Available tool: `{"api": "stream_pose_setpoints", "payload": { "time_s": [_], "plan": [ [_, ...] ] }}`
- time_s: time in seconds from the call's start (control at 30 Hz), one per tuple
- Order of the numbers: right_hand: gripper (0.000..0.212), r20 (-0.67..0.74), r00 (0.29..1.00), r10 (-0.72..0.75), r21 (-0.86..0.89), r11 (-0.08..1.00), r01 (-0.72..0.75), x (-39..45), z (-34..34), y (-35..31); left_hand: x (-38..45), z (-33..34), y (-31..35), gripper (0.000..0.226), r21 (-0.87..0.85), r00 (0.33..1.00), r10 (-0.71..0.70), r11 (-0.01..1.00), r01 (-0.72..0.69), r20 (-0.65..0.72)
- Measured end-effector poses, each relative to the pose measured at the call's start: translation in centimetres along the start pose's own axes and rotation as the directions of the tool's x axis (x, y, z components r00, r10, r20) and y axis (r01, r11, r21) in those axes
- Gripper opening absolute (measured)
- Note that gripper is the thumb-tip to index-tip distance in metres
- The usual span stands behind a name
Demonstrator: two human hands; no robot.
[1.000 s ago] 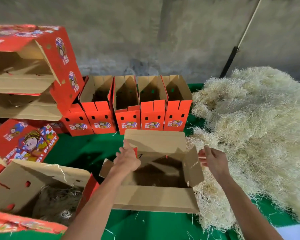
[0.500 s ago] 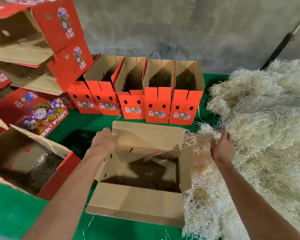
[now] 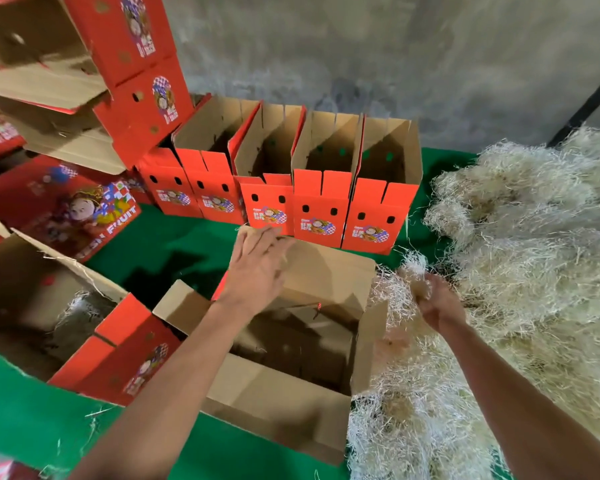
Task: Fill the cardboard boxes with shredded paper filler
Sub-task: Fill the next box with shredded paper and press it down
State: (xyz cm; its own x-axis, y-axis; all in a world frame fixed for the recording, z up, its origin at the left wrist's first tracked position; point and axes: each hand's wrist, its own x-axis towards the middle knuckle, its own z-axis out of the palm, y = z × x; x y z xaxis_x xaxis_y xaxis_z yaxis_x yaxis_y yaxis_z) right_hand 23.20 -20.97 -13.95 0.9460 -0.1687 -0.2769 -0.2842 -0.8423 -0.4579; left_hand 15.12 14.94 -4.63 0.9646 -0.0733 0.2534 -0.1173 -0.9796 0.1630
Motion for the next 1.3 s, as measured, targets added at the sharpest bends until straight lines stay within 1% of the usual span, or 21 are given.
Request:
{"api": "stream_pose_setpoints", "payload": {
  "time_s": [0.13, 0.23, 0.33, 0.47, 0.57, 0.67, 0.7, 0.73, 0.77, 0.8, 0.83, 0.87, 0.9, 0.93, 0.97, 1.03, 1.1, 1.13, 1.17, 1.23, 1.3],
  "plan": [
    [0.054, 0.028, 1.000, 0.000, -0.023, 1.000, 0.000, 1.0, -0.3, -0.9, 0.3, 0.8, 1.7, 0.060, -0.031, 0.994, 0.112, 0.993, -0.112, 0.006],
    [0.044, -0.042, 0.996, -0.075, -0.003, 0.997, 0.075, 1.0, -0.9, -2.3, 0.8, 1.0, 2.6, 0.057, -0.045, 0.991, 0.132, 0.990, -0.132, -0.008],
    [0.049, -0.125, 0.982, -0.141, 0.059, 0.987, 0.150, 0.6, -2.2, -4.3, 1.1, 1.0, 3.2, 0.055, -0.092, 0.991, 0.132, 0.987, -0.132, -0.010],
    [0.047, -0.250, 0.945, -0.211, 0.168, 0.952, 0.256, -0.3, -5.9, -8.2, 1.9, 0.4, 4.1, 0.052, -0.204, 0.992, 0.122, 0.971, -0.128, -0.040],
    [0.045, -0.376, 0.893, -0.247, 0.262, 0.896, 0.358, -2.4, -9.0, -11.9, 2.0, -0.5, 4.8, 0.049, -0.317, 0.994, 0.106, 0.942, -0.107, -0.021],
    [0.040, -0.452, 0.859, -0.241, 0.465, 0.758, 0.458, -5.3, -12.3, -16.0, 1.6, -1.7, 5.3, 0.043, -0.537, 1.000, 0.018, 0.843, -0.015, 0.000],
    [0.030, -0.459, 0.849, -0.262, 0.523, 0.692, 0.497, -6.5, -13.1, -17.3, 1.3, -2.3, 5.6, 0.040, -0.637, 1.000, -0.023, 0.771, 0.028, 0.016],
    [0.019, -0.457, 0.845, -0.279, 0.575, 0.632, 0.520, -7.9, -13.7, -18.5, 1.0, -3.0, 6.1, 0.037, -0.750, 0.997, -0.067, 0.658, 0.067, 0.030],
    [0.014, -0.448, 0.845, -0.292, 0.623, 0.577, 0.529, -9.4, -14.0, -19.4, 0.8, -3.8, 6.6, 0.036, -0.855, 0.989, -0.137, 0.506, 0.115, 0.052],
    [0.020, -0.423, 0.855, -0.300, 0.679, 0.520, 0.519, -11.0, -14.0, -20.1, 0.7, -4.8, 7.0, 0.037, -0.932, 0.970, -0.223, 0.325, 0.163, 0.093],
    [0.035, -0.391, 0.869, -0.303, 0.731, 0.472, 0.494, -12.9, -13.6, -20.8, 0.5, -5.8, 7.3, 0.040, -0.968, 0.940, -0.296, 0.131, 0.212, 0.166],
    [0.057, -0.364, 0.882, -0.301, 0.764, 0.445, 0.467, -15.0, -12.9, -21.3, 0.3, -6.6, 7.3, 0.045, -0.964, 0.906, -0.328, -0.093, 0.249, 0.266],
    [0.073, -0.344, 0.888, -0.306, 0.771, 0.448, 0.453, -16.5, -11.8, -21.5, 0.1, -7.3, 7.1, 0.050, -0.910, 0.883, -0.291, -0.305, 0.279, 0.369],
    [0.078, -0.328, 0.890, -0.316, 0.760, 0.472, 0.447, -17.8, -10.4, -21.5, -0.1, -7.6, 6.6, 0.054, -0.847, 0.880, -0.224, -0.448, 0.287, 0.418],
    [0.077, -0.304, 0.897, -0.322, 0.745, 0.506, 0.435, -18.9, -8.7, -21.4, -0.7, -8.1, 6.1, 0.057, -0.806, 0.889, -0.159, -0.512, 0.298, 0.429],
    [0.063, -0.303, 0.889, -0.344, 0.719, 0.530, 0.450, -21.1, -5.1, -21.0, -2.4, -8.6, 5.8, 0.060, -0.792, 0.869, -0.147, -0.505, 0.344, 0.472],
    [0.037, -0.317, 0.907, -0.276, 0.739, 0.528, 0.419, -23.0, -2.5, -20.8, -4.1, -8.5, 5.8, 0.070, -0.815, 0.798, -0.290, -0.437, 0.381, 0.529],
    [0.029, -0.305, 0.929, -0.210, 0.776, 0.510, 0.371, -23.8, -1.5, -20.9, -4.9, -8.2, 5.5, 0.080, -0.849, 0.784, -0.366, -0.383, 0.364, 0.501],
    [0.035, -0.298, 0.943, -0.145, 0.811, 0.483, 0.331, -24.4, -0.7, -21.0, -5.6, -7.7, 5.1, 0.086, -0.882, 0.794, -0.403, -0.330, 0.337, 0.455],
    [0.051, -0.318, 0.947, -0.052, 0.822, 0.483, 0.302, -25.1, 0.4, -21.2, -7.0, -6.9, 3.9, 0.083, -0.921, 0.825, -0.409, -0.199, 0.336, 0.390],
    [0.046, -0.354, 0.935, -0.027, 0.787, 0.531, 0.313, -25.8, 1.4, -22.0, -8.5, -6.5, 3.6, 0.089, -0.906, 0.821, -0.393, -0.096, 0.412, 0.415]
  ]
}}
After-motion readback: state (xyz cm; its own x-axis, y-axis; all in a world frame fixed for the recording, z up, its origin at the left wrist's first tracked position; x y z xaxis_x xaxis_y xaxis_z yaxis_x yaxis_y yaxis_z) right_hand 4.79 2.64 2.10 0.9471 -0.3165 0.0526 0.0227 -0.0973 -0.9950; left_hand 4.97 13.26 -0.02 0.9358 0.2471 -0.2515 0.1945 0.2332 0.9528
